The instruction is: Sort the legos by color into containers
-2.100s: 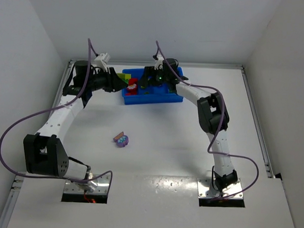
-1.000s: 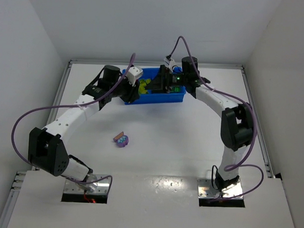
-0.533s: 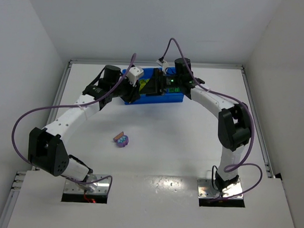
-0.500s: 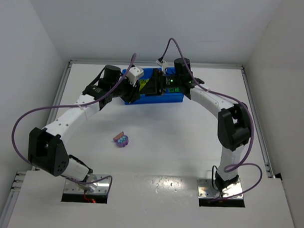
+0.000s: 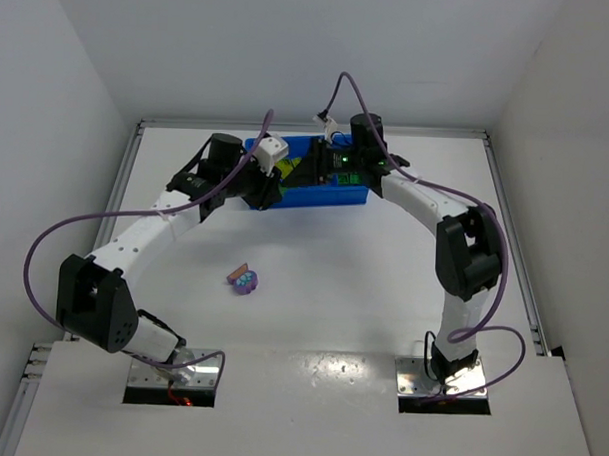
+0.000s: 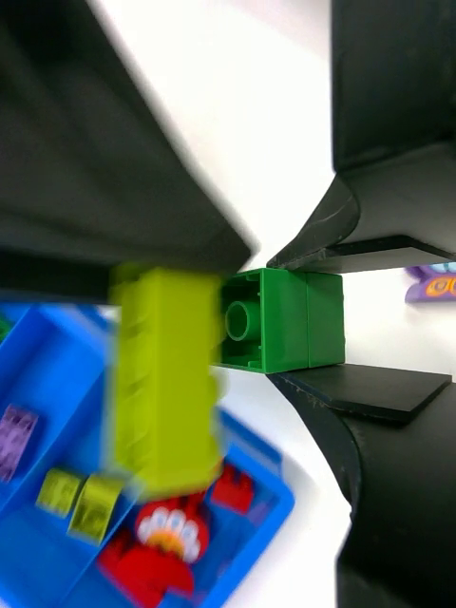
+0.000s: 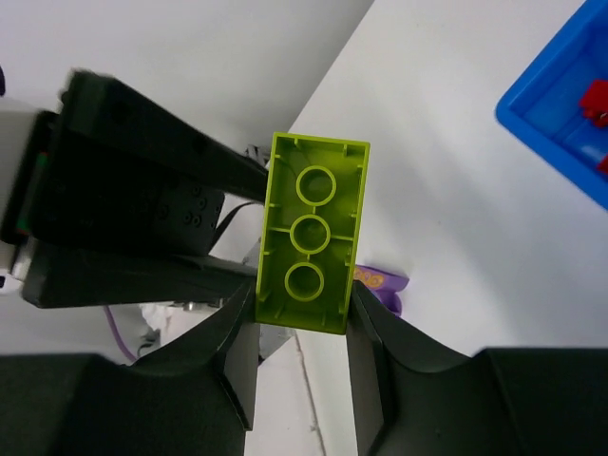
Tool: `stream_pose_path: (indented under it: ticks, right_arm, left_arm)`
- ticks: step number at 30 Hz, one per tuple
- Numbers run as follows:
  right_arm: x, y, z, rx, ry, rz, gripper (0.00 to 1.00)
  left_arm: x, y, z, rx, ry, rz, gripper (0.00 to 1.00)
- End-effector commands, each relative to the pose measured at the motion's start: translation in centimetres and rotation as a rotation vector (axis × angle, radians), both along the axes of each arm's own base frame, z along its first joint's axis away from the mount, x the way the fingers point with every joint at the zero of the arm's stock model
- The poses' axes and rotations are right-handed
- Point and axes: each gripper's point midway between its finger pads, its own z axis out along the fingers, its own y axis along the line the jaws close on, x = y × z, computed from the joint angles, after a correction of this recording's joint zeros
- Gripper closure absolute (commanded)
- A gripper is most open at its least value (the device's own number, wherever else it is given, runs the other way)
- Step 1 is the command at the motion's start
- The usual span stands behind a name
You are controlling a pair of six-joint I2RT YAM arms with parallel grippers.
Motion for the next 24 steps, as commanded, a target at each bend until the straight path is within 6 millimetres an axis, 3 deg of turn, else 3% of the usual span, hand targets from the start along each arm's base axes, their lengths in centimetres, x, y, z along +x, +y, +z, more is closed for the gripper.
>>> stream_pose_path:
  ticks: [1,4,7,10,12,14,17,18,20,21,24]
  right_arm:
    - [1.6,-0.9,3.8,0.043,-0.177,-0.034,1.00]
    - [2.5,-2.3,4.5,0.037,-0.207,-0.070,1.00]
    - [4.0,-4.4,3.8,-0.005,-0.230,-0.144,1.00]
    - [5.5,-6.3,1.9,-0.077,-0.217,-0.221,1.00]
    - [7.5,-7.6,1.4,-0.163,-0.288,-0.285,1.00]
    - [9.0,-8.1,-1.7,-0.282,-0.266,-0.327,1.00]
    - [11.2,-7.1,-2.6,-0.347,-0.318,-0.339,1.00]
    - [11.6,-6.4,-5.0,-0.365,-0.284,-0.320,1.00]
    - [12.8,-5.5,-5.8,-0.368,-0.288,-0.318,1.00]
    - [13.1,-4.9,-8.0,-0.389,-0.281,-0.294,1.00]
    - [14.3,-4.2,-9.1,-0.408,-0.290,-0.297,1.00]
  left_arm:
    - [-1.4,-0.9,0.5,-0.051,0.008,-0.043,1.00]
    - [-2.0,-0.7,-0.1,-0.052,0.024,-0.038,1.00]
    - [-2.5,-0.6,-0.6,-0.054,0.041,-0.032,1.00]
    - [-2.8,-0.4,-0.2,-0.080,0.037,-0.006,1.00]
    - [-2.9,0.1,0.4,-0.095,0.028,0.039,1.00]
    - [-2.3,0.6,1.1,-0.114,0.000,0.080,1.00]
    - [-1.6,1.7,0.9,-0.131,0.009,0.144,1.00]
    - [-1.6,1.6,0.9,-0.140,0.018,0.150,1.00]
    - [-1.1,2.3,0.5,-0.143,0.031,0.179,1.00]
    - [-0.9,2.5,1.0,-0.152,0.023,0.180,1.00]
    - [-0.7,2.8,1.0,-0.152,0.022,0.189,1.00]
